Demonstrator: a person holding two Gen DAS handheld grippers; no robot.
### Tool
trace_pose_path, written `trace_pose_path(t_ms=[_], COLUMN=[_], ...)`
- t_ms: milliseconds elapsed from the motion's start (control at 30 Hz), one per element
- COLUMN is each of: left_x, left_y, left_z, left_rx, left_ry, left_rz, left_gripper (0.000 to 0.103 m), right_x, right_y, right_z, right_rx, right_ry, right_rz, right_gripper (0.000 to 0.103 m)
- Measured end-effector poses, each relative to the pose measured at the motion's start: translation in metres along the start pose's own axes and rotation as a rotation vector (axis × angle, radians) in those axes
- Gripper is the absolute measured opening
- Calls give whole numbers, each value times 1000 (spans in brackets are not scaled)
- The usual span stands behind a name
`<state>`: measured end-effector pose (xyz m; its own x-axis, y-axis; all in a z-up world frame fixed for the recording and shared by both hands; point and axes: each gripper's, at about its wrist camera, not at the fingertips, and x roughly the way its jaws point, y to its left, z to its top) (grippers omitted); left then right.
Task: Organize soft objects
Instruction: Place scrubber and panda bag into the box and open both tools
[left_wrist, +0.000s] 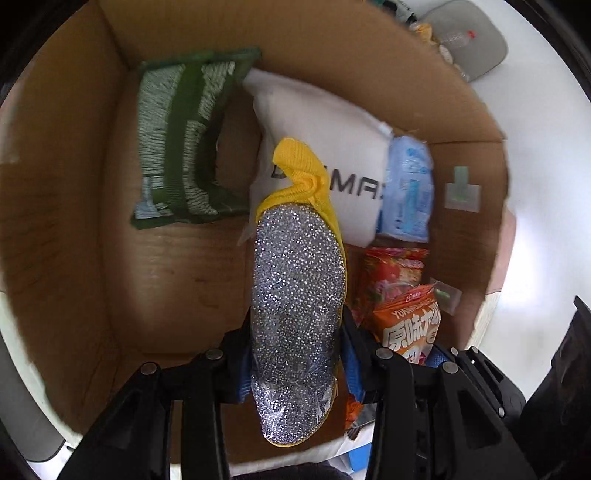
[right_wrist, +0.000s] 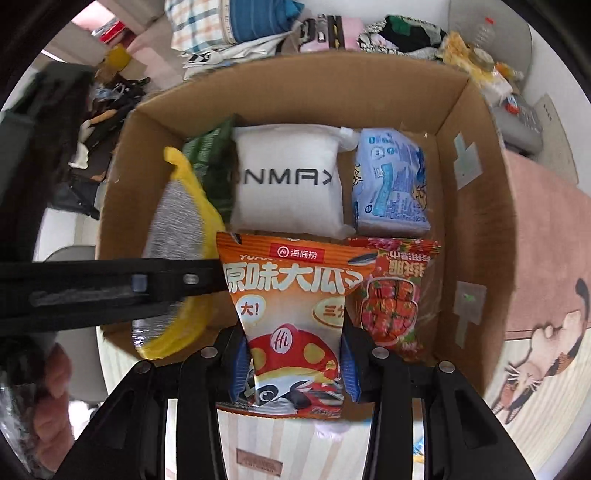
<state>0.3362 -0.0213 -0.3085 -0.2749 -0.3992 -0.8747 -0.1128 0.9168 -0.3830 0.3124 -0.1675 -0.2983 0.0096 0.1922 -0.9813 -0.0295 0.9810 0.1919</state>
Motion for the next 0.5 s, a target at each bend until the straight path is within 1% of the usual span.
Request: trace_pose_path(t_ms=[100,167,233,300,333,367,400,433,467,500], left_x=[16,25,20,14,11,5,-3,-11,-18,-29], left_y=[-2,-4,-4,-9,-12,-17,-22,-25,-27,-32], left_z=[11,17,12,10,8,6,3,0,-3,-8], left_rx=[6,4,3,12,27,43,62,74,83,96], left_ry=[30,52,73,67,55,35,7,-14,-32,-61], left_rz=[13,36,54,69,81,105,130,139,147,167], left_gripper=[39,39,39,39,45,53,65,70,72,72], right_x=[16,25,31,37,38,38,35,31,27,21], right_y=[-3,-5,-6,-5,-5,-5,-5,-6,-7,-8], right_z=[5,8,10,11,11,10,9,9,8,7], right_rx=[16,23,25,16,15,14,14,16,17,18], right_ry=[9,8,15,25,31,37,37,29,22,19], right_rz=[-10,-23,-29,-30,-25,-22,-25,-33,-40,-40], right_gripper=[43,43,43,44,44,48,56,63,80,88])
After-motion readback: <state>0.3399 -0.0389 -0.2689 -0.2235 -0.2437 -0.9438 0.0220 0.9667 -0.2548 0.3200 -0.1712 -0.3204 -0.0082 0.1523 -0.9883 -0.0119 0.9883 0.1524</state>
